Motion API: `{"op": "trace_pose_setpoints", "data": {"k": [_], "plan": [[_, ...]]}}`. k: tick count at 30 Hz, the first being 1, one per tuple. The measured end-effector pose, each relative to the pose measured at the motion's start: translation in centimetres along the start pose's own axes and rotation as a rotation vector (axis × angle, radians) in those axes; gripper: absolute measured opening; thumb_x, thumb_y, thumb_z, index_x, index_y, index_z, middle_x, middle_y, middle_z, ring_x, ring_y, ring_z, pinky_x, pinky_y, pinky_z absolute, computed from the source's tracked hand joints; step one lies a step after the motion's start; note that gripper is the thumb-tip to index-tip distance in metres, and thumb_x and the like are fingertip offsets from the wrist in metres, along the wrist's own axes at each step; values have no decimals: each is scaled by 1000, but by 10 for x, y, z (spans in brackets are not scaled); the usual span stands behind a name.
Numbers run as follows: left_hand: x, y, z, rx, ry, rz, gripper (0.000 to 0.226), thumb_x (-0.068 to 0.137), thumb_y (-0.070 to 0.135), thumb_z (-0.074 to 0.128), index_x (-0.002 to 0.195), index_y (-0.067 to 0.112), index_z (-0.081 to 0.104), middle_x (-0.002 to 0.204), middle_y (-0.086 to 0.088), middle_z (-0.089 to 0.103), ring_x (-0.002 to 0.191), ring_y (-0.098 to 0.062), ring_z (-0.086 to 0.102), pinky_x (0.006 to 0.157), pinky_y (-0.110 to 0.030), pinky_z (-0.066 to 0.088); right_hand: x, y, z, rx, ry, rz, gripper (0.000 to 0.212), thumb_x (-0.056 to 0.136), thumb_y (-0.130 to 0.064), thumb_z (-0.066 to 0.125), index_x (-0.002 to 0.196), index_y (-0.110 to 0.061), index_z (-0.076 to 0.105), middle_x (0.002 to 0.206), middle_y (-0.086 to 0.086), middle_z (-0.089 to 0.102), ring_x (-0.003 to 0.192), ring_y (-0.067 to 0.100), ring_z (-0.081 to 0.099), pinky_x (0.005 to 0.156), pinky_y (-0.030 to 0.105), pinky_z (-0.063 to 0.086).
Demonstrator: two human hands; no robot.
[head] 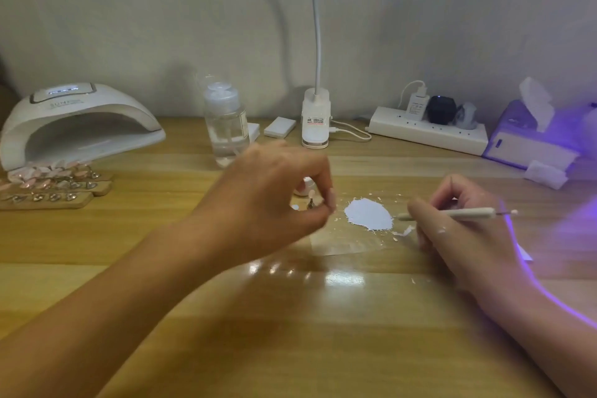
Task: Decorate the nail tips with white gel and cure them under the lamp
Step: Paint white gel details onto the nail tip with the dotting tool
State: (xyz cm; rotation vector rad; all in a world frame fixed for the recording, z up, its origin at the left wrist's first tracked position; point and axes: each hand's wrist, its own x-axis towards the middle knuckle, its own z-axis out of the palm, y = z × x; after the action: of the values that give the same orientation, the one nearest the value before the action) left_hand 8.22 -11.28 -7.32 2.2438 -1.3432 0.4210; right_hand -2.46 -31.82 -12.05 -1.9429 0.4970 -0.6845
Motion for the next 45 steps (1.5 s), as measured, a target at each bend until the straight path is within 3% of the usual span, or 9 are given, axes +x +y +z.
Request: {"op": "trace_pose_setpoints", "data": {"k": [3, 8, 13, 18, 23, 27, 31, 41, 45], "plan": [[-9, 11, 22, -300, -106, -57, 19, 84, 22, 72, 80, 35, 59, 80, 27, 64, 70, -2, 61, 61, -15, 42, 4, 3, -1, 33, 6, 56, 22, 64, -31, 60, 68, -13, 48, 45, 1, 60, 40, 6, 42, 43, 22, 32], [-20, 9, 53, -471, -82, -174, 17, 87, 22, 71, 80, 34, 60, 84, 20, 69, 68, -8, 64, 60, -19, 44, 4, 7, 0, -18, -91, 31, 20, 87, -31, 67, 75, -25, 53, 59, 0, 71, 53, 2, 63, 62, 32, 42], [-18, 8, 60, -499, -77, -227, 13, 85, 24, 73, 80, 30, 63, 83, 20, 69, 65, -7, 63, 62, -27, 46, 5, 6, 1, -67, -75, 31, 20, 82, -22, 66, 68, -22, 51, 54, 0, 68, 44, -1, 55, 55, 28, 36], [-18, 8, 60, -510, -78, -234, 9, 85, 26, 72, 83, 29, 64, 83, 18, 69, 61, -11, 60, 63, -34, 49, 4, 5, 4, -149, -108, -11, 22, 86, -37, 67, 75, -25, 52, 58, -5, 70, 50, 3, 57, 56, 29, 38], [-16, 7, 59, -585, -86, -270, 15, 84, 27, 75, 80, 35, 64, 83, 16, 70, 55, -2, 55, 59, -25, 41, 4, 6, 3, -130, -82, -41, 21, 84, -34, 67, 73, -25, 52, 55, -3, 68, 46, 2, 54, 49, 19, 40], [-15, 6, 59, -631, -91, -303, 6, 85, 27, 76, 85, 31, 71, 78, 18, 71, 52, 2, 53, 57, -13, 36, 3, 5, 4, -126, -169, -48, 24, 87, -32, 68, 72, -22, 51, 54, 0, 67, 44, 6, 56, 48, 22, 43], [-15, 5, 59, -639, -122, -313, 5, 87, 27, 74, 86, 31, 71, 76, 17, 70, 54, 0, 59, 59, -21, 39, 5, 8, 3, -125, -138, -49, 23, 87, -36, 68, 74, -25, 52, 58, -3, 69, 50, 7, 58, 54, 30, 43], [-15, 5, 56, -647, -113, -329, 9, 89, 21, 71, 86, 30, 69, 84, 12, 72, 51, -3, 54, 57, -19, 39, 4, 6, 5, -102, -232, -34, 27, 89, -45, 69, 76, -27, 53, 61, -2, 71, 49, 5, 60, 53, 26, 39], [-15, 5, 56, -618, -107, -304, 9, 89, 22, 71, 83, 28, 69, 77, 18, 69, 49, -3, 47, 54, -15, 34, 5, 5, 4, 42, -104, -21, 29, 93, -40, 67, 74, -24, 52, 59, 1, 69, 48, -1, 57, 56, 27, 36]]}}
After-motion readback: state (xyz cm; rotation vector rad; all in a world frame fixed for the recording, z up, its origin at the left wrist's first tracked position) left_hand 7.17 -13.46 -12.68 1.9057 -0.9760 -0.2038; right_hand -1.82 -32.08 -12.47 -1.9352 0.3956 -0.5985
